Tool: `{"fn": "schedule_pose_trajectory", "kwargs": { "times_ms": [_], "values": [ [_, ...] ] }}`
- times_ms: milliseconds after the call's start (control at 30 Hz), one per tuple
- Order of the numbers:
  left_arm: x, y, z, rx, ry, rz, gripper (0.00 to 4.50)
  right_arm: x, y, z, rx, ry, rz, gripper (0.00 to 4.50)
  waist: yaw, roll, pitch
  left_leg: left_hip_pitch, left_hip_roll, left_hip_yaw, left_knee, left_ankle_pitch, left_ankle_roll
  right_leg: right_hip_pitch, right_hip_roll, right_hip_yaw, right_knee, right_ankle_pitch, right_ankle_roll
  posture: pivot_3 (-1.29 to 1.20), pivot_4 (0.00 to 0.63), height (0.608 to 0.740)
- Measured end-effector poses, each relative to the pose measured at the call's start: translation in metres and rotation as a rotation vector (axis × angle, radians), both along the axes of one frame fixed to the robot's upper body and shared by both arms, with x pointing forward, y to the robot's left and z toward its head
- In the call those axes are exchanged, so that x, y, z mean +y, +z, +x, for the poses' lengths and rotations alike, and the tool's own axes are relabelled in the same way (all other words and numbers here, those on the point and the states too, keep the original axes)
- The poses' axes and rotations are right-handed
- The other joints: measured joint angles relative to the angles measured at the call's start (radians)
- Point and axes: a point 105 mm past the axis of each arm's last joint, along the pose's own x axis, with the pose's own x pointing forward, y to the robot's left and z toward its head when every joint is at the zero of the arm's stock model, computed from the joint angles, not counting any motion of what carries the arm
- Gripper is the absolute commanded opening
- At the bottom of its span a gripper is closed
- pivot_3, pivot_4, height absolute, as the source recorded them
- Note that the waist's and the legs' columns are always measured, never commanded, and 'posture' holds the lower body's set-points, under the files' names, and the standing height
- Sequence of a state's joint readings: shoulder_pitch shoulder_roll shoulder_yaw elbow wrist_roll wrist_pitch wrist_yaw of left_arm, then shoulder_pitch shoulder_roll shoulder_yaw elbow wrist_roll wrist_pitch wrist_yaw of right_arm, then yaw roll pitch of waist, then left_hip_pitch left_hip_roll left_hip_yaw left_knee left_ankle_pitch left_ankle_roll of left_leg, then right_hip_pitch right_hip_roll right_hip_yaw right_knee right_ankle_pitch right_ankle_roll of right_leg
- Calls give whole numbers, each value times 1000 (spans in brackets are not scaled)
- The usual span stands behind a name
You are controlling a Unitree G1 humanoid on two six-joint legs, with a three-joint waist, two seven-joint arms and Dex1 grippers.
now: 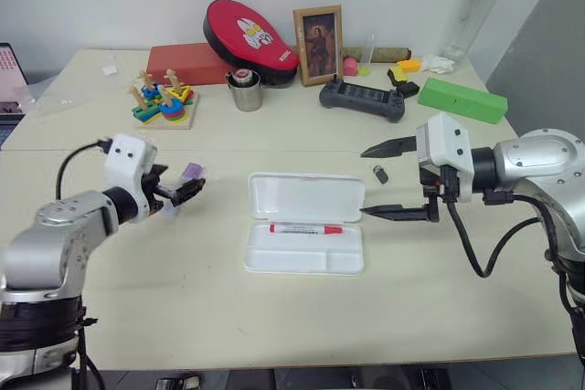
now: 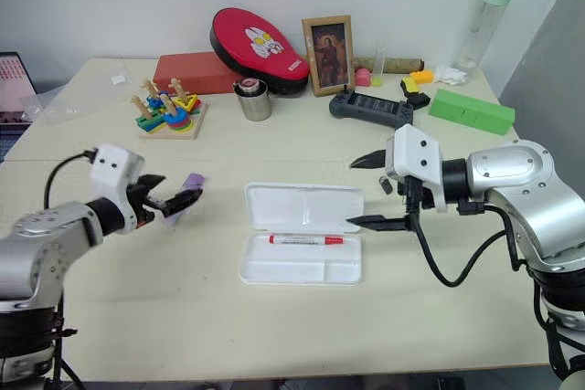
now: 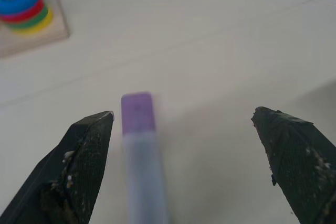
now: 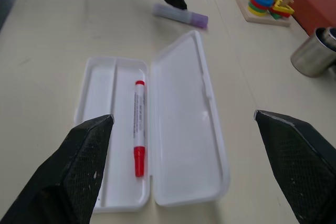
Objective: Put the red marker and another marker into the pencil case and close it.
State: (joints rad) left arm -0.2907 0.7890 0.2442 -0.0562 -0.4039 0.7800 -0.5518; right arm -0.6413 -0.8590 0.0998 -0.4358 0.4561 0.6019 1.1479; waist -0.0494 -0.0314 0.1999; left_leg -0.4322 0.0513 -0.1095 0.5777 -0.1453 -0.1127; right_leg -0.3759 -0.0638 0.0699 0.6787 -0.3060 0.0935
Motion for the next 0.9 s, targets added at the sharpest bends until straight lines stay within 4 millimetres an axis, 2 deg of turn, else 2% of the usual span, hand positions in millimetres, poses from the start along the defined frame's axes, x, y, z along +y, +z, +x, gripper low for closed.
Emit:
{"fn": "schedule_pose_trajectory", "kwargs": {
  "times_ms": [67, 267, 400, 500, 600, 833, 900],
  "values": [
    [6, -6, 5, 4, 21, 12, 4475, 0, -1, 0, 5, -2, -2, 4500, 0, 0, 0, 0, 0, 0, 0, 0, 0, 0, 0, 0, 0, 0, 0, 0, 150, 740],
    [2, -10, 26, -20, 7, 3, 4475, -1, -2, -1, 8, -2, -4, 4500, 10, 0, 0, 0, 0, 0, 0, 0, 0, 0, 0, 0, 0, 0, 0, 0, 150, 740],
    [-2, -28, 33, 31, 5, -31, 4475, -1, -2, -1, 9, -5, -4, 4500, 13, 0, 0, 0, 0, 0, 0, 0, 0, 0, 0, 0, 0, 0, 0, 0, 150, 740],
    [-4, -31, 38, 44, 0, -48, 4475, 0, -3, -1, 11, -9, -5, 4500, 16, 1, -1, 0, 0, 0, 0, 0, 0, 0, 0, 0, 1, 0, 0, 0, 150, 740],
    [-3, -34, 38, 50, -4, -37, 4074, 1, -2, -3, 9, -4, -5, 4500, 16, 2, -1, 2, 0, 0, 0, 0, 0, 2, 0, 0, 1, 0, 0, 0, 150, 740],
    [0, -34, 36, 55, 6, -48, 2456, -1, -5, -4, 17, -14, -14, 4500, 16, 2, -1, 2, 0, 0, 0, 0, 0, 2, 0, 0, 1, 0, 0, 0, 150, 740],
    [0, -34, 35, 55, 1, -45, 2143, -1, -5, -4, 17, -15, -14, 4500, 16, 2, -1, 2, 0, 0, 0, 0, 0, 2, 0, 0, 0, 0, 0, 0, 150, 740]
  ]
}}
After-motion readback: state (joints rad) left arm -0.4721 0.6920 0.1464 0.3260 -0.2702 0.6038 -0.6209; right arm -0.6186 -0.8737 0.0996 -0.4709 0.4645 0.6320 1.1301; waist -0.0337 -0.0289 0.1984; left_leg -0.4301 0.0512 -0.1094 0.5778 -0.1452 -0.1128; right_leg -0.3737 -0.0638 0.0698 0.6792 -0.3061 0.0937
